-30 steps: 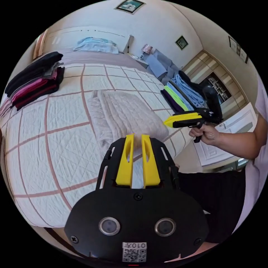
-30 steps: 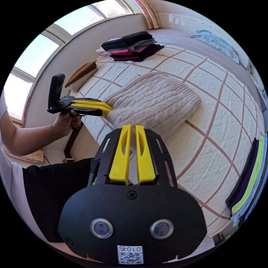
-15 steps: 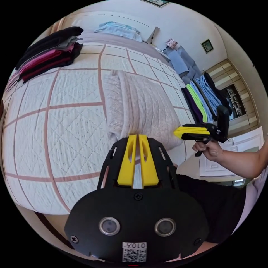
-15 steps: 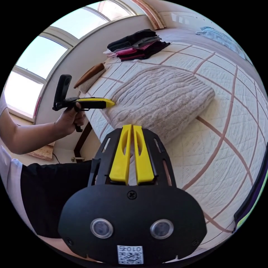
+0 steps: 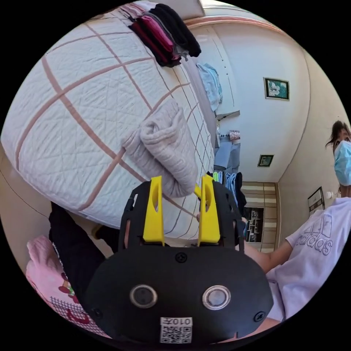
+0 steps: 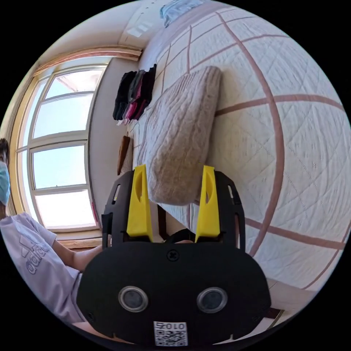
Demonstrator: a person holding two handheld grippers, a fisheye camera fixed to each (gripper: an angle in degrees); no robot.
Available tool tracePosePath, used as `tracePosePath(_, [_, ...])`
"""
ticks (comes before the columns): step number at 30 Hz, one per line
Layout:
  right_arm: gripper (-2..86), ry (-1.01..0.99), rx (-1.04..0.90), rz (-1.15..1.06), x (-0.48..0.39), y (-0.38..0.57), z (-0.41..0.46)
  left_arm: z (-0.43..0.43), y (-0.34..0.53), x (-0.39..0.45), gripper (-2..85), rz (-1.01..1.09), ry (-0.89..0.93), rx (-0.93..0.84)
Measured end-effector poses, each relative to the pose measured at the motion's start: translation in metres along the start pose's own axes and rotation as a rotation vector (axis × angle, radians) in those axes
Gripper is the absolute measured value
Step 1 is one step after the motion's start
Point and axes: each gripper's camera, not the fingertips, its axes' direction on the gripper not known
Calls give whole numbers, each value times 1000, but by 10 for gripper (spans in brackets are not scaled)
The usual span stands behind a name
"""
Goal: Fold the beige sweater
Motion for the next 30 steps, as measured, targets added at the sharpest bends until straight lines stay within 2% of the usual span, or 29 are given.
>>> tracePosePath(3, [197,-33,-76,47,19,-17,12,22,9,-8,163,-69,39,18])
tracePosePath(11, [193,-67,-165,97,40,-47,16,60,9,-9,185,-55,54,-45])
tracePosePath(18, [194,-112,-131,67,48,-45,16,67,-6,-8,192,-22,28,-75])
tracePosePath(24, [151,-151,-166,130,53,-48,23,51,-18,-15,195,-22,-9,-44])
tracePosePath(30, [128,-295,-128,315,46,-36,24,68,-9,-12,210,-72,86,-81])
